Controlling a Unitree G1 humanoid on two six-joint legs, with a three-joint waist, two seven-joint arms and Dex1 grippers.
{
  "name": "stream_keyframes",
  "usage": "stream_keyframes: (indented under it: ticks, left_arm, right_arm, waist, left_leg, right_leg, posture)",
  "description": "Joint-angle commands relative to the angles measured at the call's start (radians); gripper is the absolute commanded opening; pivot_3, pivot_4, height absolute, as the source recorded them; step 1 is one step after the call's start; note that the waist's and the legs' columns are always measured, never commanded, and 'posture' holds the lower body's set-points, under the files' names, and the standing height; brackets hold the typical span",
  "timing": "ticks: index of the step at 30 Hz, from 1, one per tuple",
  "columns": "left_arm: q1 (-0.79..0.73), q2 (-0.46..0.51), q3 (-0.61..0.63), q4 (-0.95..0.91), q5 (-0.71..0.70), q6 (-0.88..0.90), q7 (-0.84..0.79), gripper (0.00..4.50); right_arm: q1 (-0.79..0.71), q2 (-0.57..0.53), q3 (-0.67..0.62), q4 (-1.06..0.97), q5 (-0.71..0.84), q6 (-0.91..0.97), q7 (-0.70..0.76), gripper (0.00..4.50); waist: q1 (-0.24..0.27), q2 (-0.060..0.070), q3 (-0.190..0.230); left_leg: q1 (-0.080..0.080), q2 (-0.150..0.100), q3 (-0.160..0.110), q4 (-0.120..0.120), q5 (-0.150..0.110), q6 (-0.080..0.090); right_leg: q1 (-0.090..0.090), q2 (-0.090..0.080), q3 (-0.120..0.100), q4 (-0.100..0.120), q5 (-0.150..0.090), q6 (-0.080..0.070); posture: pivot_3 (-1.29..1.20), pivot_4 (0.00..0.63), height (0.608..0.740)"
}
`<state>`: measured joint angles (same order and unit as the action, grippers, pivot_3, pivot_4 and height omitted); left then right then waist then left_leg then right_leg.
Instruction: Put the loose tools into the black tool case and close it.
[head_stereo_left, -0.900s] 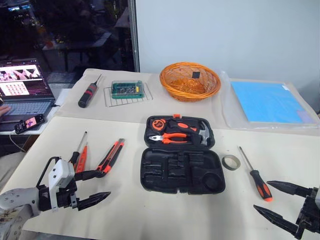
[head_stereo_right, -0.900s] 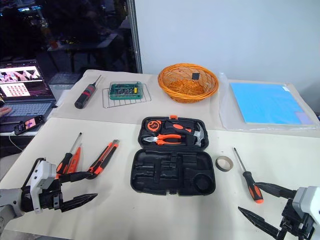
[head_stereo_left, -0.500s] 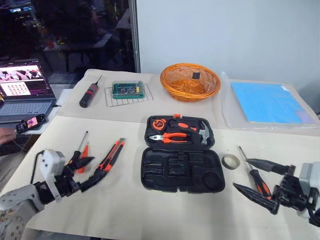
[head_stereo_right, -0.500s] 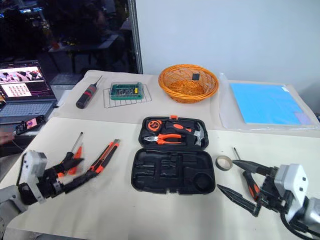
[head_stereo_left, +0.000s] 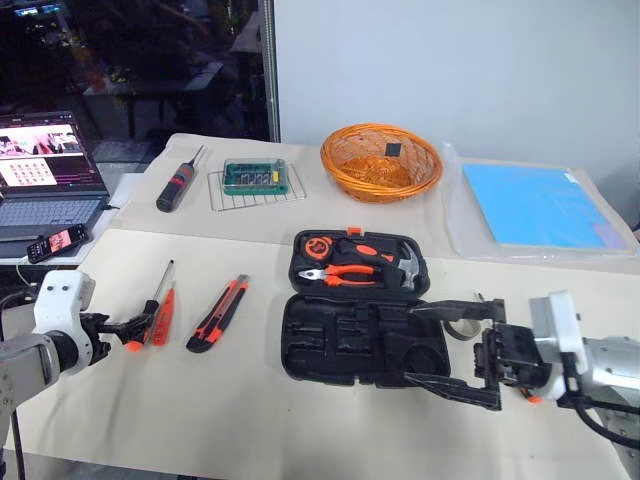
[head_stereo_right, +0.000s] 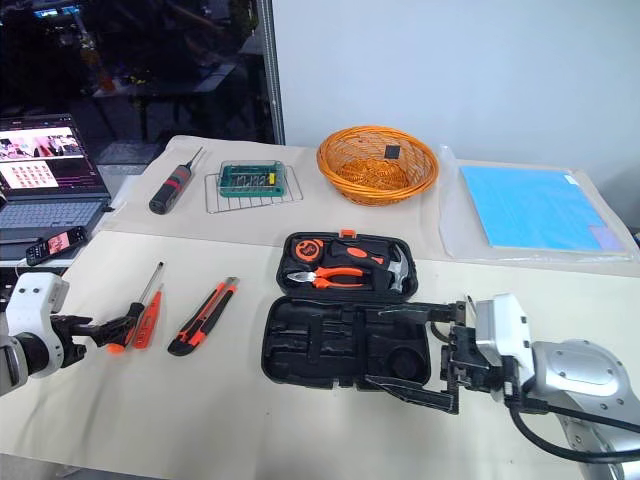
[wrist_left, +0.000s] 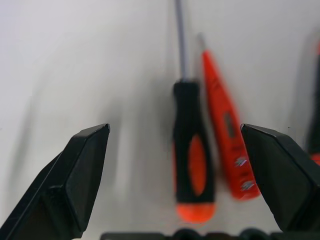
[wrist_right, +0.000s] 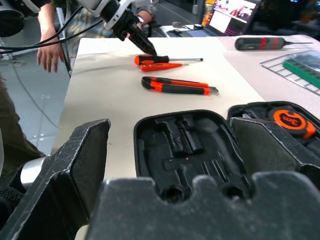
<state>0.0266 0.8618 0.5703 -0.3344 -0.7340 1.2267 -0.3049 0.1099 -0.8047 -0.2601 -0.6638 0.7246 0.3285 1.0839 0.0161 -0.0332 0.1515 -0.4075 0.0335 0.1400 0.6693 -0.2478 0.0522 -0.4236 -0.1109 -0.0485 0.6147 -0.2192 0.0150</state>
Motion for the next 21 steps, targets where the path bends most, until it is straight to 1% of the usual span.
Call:
stream_keyframes:
  ticks: [1, 2, 4, 5, 6, 7, 9, 13, 15, 18, 19, 21]
  left_arm:
    - [-0.012, 0.030, -0.006, 0.004, 0.036, -0.008, -0.018, 4.50]
    - [-0.011, 0.032, -0.012, 0.005, 0.040, -0.009, -0.026, 4.50]
    - [-0.005, 0.040, -0.045, 0.008, 0.059, -0.019, -0.045, 3.96]
    - [-0.001, 0.046, -0.073, 0.008, 0.070, -0.030, -0.058, 3.83]
    - [-0.002, 0.046, -0.093, 0.010, 0.078, -0.035, -0.065, 3.33]
    - [-0.009, 0.037, -0.099, 0.015, 0.078, -0.031, -0.065, 3.06]
    - [-0.015, 0.025, -0.107, 0.020, 0.087, -0.040, -0.072, 2.39]
    - [-0.016, 0.006, -0.075, 0.023, 0.095, -0.062, -0.075, 0.88]
    - [-0.025, -0.005, -0.032, 0.023, 0.090, -0.107, -0.095, 0.87]
    - [-0.094, -0.010, 0.013, -0.016, 0.038, -0.220, -0.188, 0.87]
    - [-0.120, 0.006, 0.005, -0.027, 0.021, -0.249, -0.237, 0.87]
    - [-0.192, 0.091, -0.087, -0.071, -0.021, -0.280, -0.403, 0.87]
  right_arm:
    - [-0.009, 0.000, 0.004, -0.011, -0.006, -0.010, -0.013, 4.44]
    - [-0.008, 0.000, 0.005, -0.010, -0.007, -0.012, -0.014, 4.44]
    - [-0.003, 0.000, 0.006, -0.006, -0.015, -0.019, -0.013, 4.50]
    - [-0.001, 0.000, 0.007, -0.002, -0.018, -0.022, -0.013, 4.50]
    - [0.000, 0.001, 0.008, 0.000, -0.022, -0.023, -0.013, 4.50]
    - [-0.001, 0.001, 0.009, 0.001, -0.024, -0.023, -0.015, 4.50]
    - [-0.001, 0.002, 0.010, 0.001, -0.028, -0.021, -0.018, 4.50]
    - [0.002, 0.008, 0.009, 0.003, -0.037, -0.019, -0.027, 4.50]
    - [0.012, 0.012, 0.007, 0.003, -0.042, -0.022, -0.030, 4.50]
    - [0.027, 0.028, -0.005, 0.004, -0.057, -0.025, -0.060, 4.50]
    - [0.031, 0.031, -0.010, 0.003, -0.062, -0.021, -0.073, 4.50]
    - [0.055, 0.044, -0.041, -0.010, -0.084, 0.000, -0.141, 4.50]
  waist:
    - [-0.001, 0.000, 0.000]
    - [-0.001, 0.000, 0.000]
    - [-0.002, 0.000, 0.000]
    - [-0.002, 0.000, 0.000]
    - [-0.002, 0.000, 0.000]
    - [-0.001, 0.000, 0.000]
    - [-0.002, 0.000, 0.000]
    - [-0.001, 0.000, 0.000]
    - [-0.001, 0.000, 0.000]
    - [0.000, -0.001, 0.000]
    - [0.003, -0.001, 0.000]
    - [0.008, -0.002, 0.000]
  left_leg:
    - [0.000, 0.000, 0.000, 0.000, 0.000, 0.000]
    - [0.000, 0.000, 0.000, 0.000, 0.000, -0.001]
    - [0.000, 0.000, 0.000, 0.000, 0.000, -0.001]
    - [0.001, 0.000, -0.001, 0.000, 0.000, -0.001]
    - [0.001, 0.000, -0.001, 0.000, 0.000, -0.001]
    - [0.001, 0.000, -0.001, -0.001, 0.000, -0.001]
    - [0.001, 0.000, -0.001, -0.001, 0.000, -0.001]
    - [0.001, 0.000, -0.001, -0.001, 0.000, -0.001]
    - [0.001, 0.000, -0.001, -0.001, 0.000, -0.001]
    - [0.000, 0.001, -0.002, -0.001, 0.000, -0.001]
    - [0.000, 0.000, -0.002, -0.001, 0.000, -0.001]
    - [-0.001, 0.000, -0.003, -0.001, 0.000, -0.001]
  right_leg:
    - [0.000, -0.002, 0.000, 0.000, 0.000, 0.000]
    - [0.000, -0.003, 0.000, 0.000, 0.000, -0.001]
    - [0.000, -0.003, 0.000, 0.000, 0.001, -0.001]
    - [0.000, -0.003, 0.000, 0.000, 0.001, -0.001]
    - [-0.001, -0.004, 0.001, 0.000, 0.001, -0.001]
    - [-0.002, -0.004, 0.001, 0.000, 0.001, -0.001]
    - [-0.002, -0.005, 0.001, 0.000, 0.001, -0.002]
    - [-0.002, -0.006, 0.002, 0.000, 0.001, -0.002]
    - [-0.002, -0.006, 0.002, 0.000, 0.001, -0.002]
    - [-0.003, -0.007, 0.001, 0.000, 0.001, -0.002]
    - [-0.003, -0.007, 0.001, -0.001, 0.001, -0.002]
    - [-0.003, -0.009, -0.001, -0.001, 0.001, -0.002]
  posture:
    - [0.00, 0.150, 0.740]
    - [0.00, 0.150, 0.740]
    - [0.00, 0.150, 0.740]
    - [0.00, 0.150, 0.740]
    - [0.00, 0.150, 0.740]
    - [0.00, 0.150, 0.740]
    - [0.00, 0.150, 0.740]
    - [0.00, 0.150, 0.740]
    - [0.00, 0.150, 0.740]
    - [0.00, 0.150, 0.740]
    - [0.00, 0.150, 0.740]
    - [0.00, 0.150, 0.740]
